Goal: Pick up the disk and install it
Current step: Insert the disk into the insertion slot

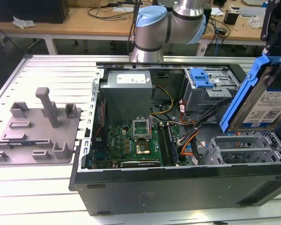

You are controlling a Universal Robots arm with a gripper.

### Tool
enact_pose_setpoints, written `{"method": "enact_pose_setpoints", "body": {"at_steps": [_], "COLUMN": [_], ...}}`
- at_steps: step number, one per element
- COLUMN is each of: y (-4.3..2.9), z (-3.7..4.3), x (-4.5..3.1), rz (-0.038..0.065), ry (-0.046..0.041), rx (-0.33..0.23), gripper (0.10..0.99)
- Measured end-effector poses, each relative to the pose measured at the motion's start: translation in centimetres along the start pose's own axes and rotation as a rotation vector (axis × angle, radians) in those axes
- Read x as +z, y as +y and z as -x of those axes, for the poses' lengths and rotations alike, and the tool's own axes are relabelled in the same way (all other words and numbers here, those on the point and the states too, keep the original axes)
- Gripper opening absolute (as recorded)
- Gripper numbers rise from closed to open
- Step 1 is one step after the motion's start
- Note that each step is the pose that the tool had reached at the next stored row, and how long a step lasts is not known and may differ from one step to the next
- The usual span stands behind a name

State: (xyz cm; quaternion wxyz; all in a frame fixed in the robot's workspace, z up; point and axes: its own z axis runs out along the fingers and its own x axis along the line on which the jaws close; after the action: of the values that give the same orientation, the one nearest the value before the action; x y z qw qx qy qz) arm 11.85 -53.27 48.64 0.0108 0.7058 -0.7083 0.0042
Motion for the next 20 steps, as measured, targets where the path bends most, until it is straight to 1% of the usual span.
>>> {"method": "enact_pose_setpoints", "body": {"at_steps": [4,7,11,20], "y": [0.06,0.15,0.21,0.32], "z": [-0.06,-0.2,-0.35,-0.54], "x": [0.15,0.44,0.69,1.21], "rz": [-0.003,-0.007,-0.01,-0.013], "ry": [0.0,-0.0001,-0.0001,-0.0001], "rx": [0.0,0.0,0.0,0.0], "gripper": [0.365,0.365,0.365,0.365]}}
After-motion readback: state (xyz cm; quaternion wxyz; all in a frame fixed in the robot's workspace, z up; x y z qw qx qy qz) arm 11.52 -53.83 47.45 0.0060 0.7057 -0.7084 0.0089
